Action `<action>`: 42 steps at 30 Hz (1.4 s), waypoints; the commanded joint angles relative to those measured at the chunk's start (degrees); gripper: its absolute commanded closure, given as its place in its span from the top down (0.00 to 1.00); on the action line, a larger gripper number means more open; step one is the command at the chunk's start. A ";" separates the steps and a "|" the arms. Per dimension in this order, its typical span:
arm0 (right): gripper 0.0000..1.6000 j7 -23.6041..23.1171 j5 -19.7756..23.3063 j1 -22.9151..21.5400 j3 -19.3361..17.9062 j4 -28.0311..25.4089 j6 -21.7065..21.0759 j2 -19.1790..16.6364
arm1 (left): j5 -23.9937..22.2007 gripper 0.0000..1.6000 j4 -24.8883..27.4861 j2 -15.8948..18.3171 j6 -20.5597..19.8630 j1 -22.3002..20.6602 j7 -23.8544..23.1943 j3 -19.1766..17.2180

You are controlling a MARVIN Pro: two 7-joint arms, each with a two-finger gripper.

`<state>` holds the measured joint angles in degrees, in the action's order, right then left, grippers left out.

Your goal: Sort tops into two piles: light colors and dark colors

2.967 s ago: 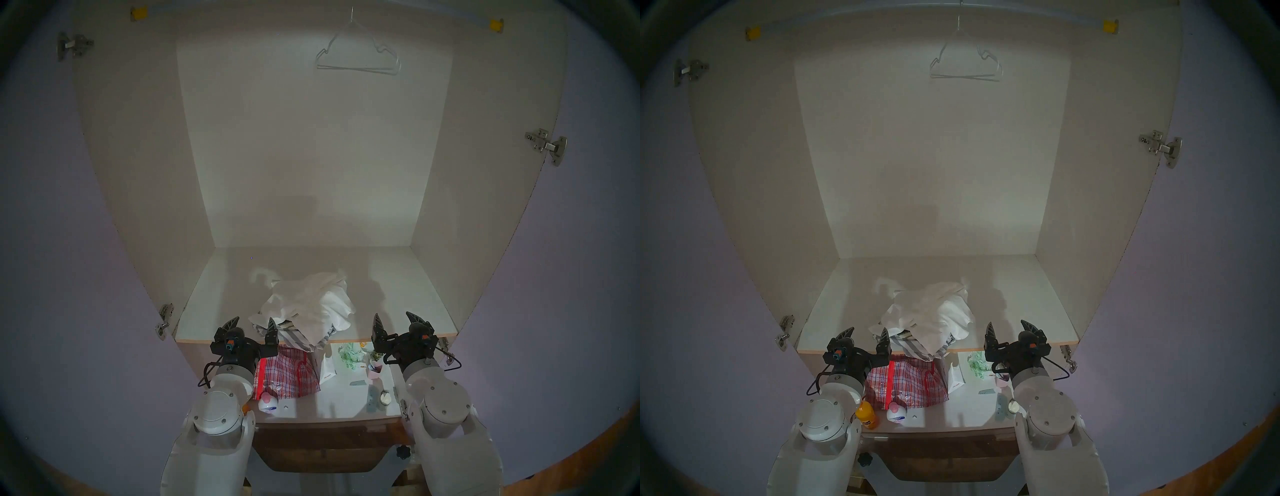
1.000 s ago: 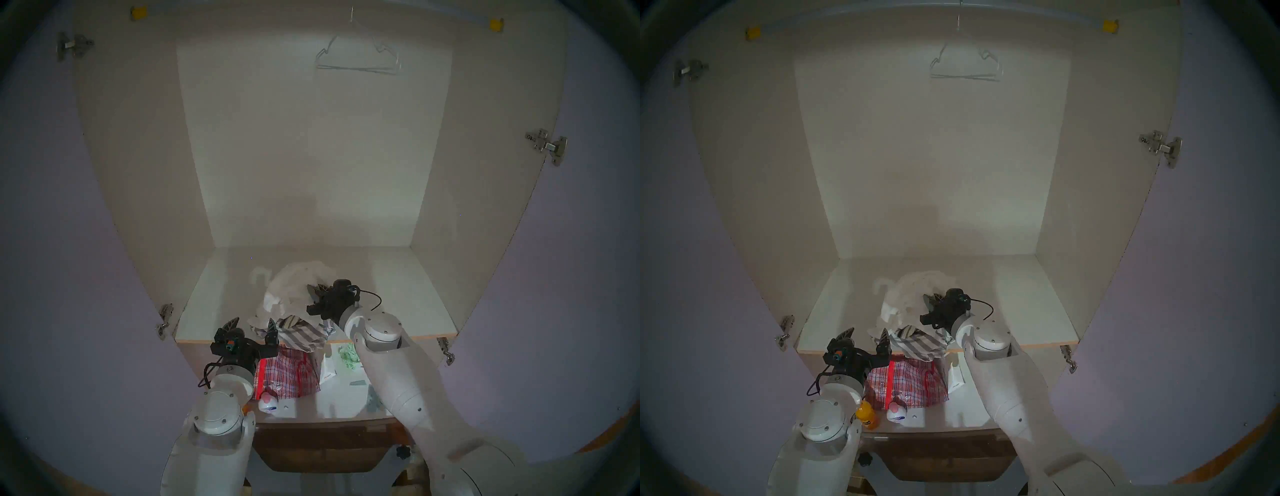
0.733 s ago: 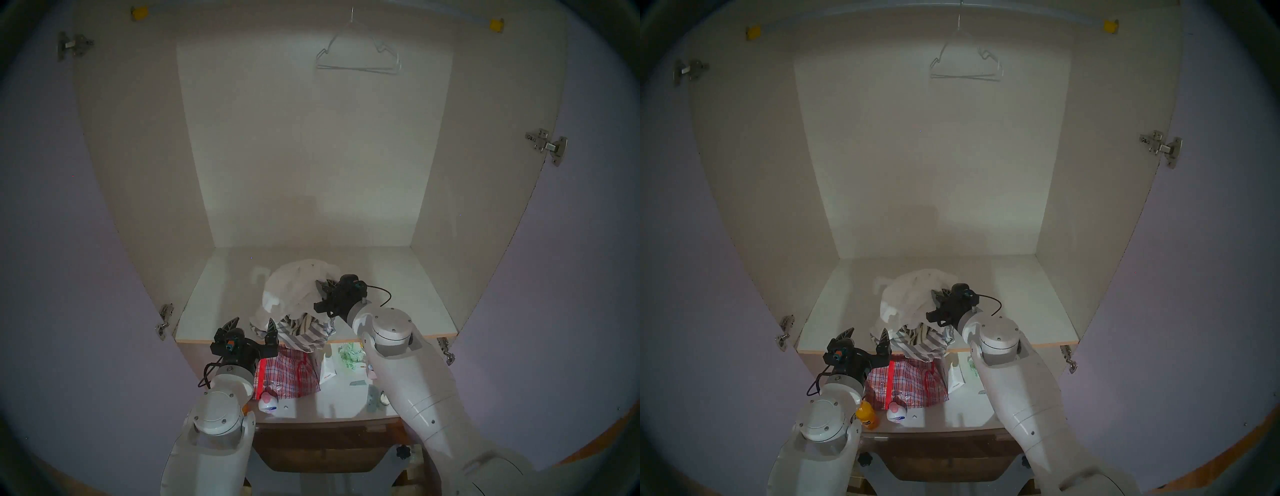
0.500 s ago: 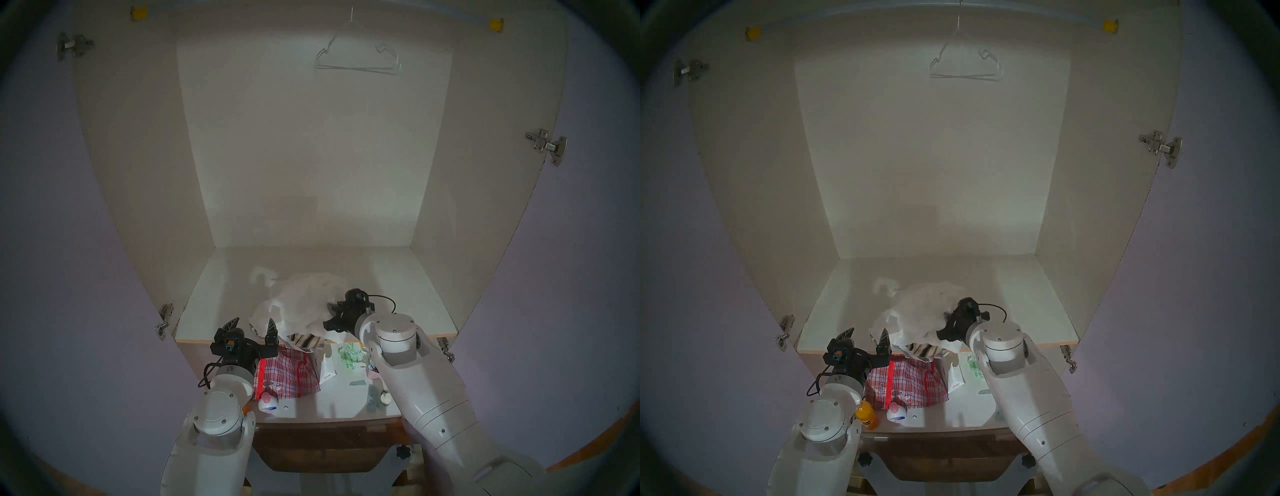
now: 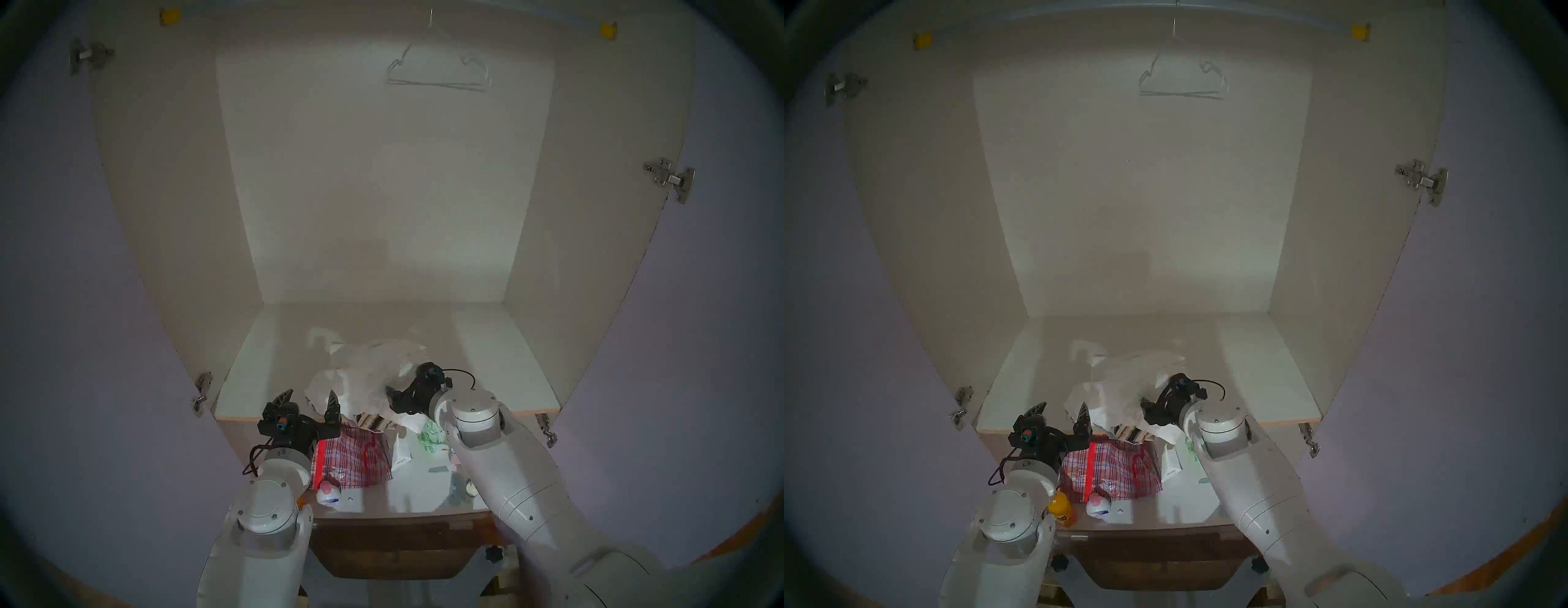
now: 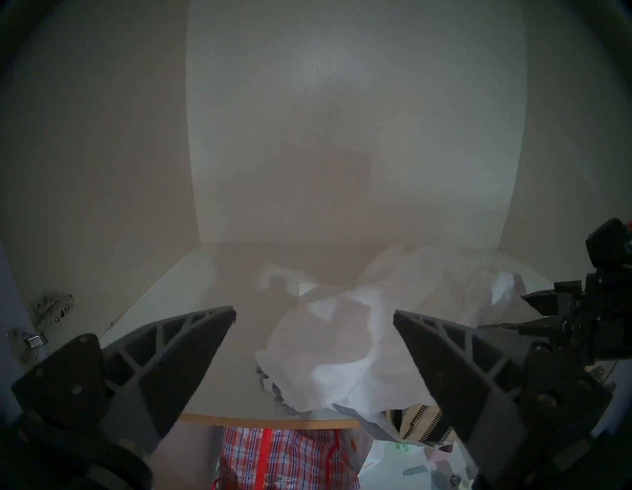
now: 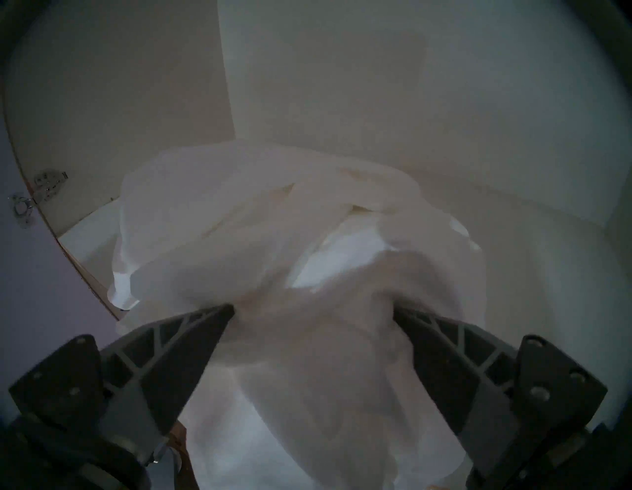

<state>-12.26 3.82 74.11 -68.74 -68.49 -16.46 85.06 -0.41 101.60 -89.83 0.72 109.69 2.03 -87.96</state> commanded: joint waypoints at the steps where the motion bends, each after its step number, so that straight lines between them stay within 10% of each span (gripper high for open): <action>1: 0.46 2.75 -1.20 -2.16 -0.19 -1.43 6.53 1.27 | -0.09 1.00 1.44 -0.01 0.35 -0.47 -0.21 0.15; 9: 0.49 2.86 -1.68 -0.60 0.24 -6.08 11.44 -0.24 | -0.11 1.00 1.49 0.01 0.33 -0.44 -0.23 0.15; 10: 1.00 2.99 -1.66 -0.46 0.17 -6.37 11.47 -0.24 | -0.12 1.00 1.50 0.01 0.33 -0.44 -0.23 0.15; 11: 1.00 3.27 -1.69 -0.32 0.10 -6.57 11.45 -0.18 | -0.12 1.00 1.51 0.01 0.32 -0.43 -0.24 0.15; 13: 0.43 3.98 -2.12 -0.10 0.09 -7.06 10.79 -0.16 | -0.13 1.00 1.53 0.02 0.31 -0.42 -0.25 0.15; 19: 0.00 4.66 -2.07 -0.28 -0.19 -7.04 10.05 0.25 | -0.14 1.00 1.55 0.02 0.30 -0.41 -0.26 0.15; 24: 0.00 2.95 -2.23 -1.45 0.43 -5.64 7.31 0.10 | -0.14 1.00 1.57 0.02 0.29 -0.40 -0.27 0.15; 25: 0.31 2.09 -1.70 -1.84 0.37 -4.89 6.64 0.18 | -0.15 1.00 1.58 0.03 0.29 -0.40 -0.27 0.15; 26: 1.00 1.47 -1.34 -2.18 0.30 -4.14 5.95 0.27 | -0.15 1.00 1.58 0.03 0.29 -0.40 -0.27 0.15; 37: 1.00 -1.19 0.94 -5.49 -1.36 7.32 4.22 2.48 | -0.12 1.00 1.50 0.01 0.32 -0.44 -0.23 0.15; 38: 0.89 -0.55 0.60 -5.54 -1.35 7.92 5.24 2.62 | -0.11 1.00 1.48 0.01 0.33 -0.45 -0.22 0.15; 40: 0.00 -0.24 -0.19 -5.01 -0.87 7.33 7.92 2.23 | -0.09 1.00 1.42 0.00 0.35 -0.48 -0.19 0.15; 42: 0.00 -0.37 -0.38 -4.32 -0.62 6.07 9.64 1.92 | -0.09 1.00 1.43 0.00 0.35 -0.48 -0.20 0.15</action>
<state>-12.75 3.98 70.61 -69.94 -58.39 -11.16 86.29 -0.41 101.59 -89.83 0.71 109.69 2.05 -87.95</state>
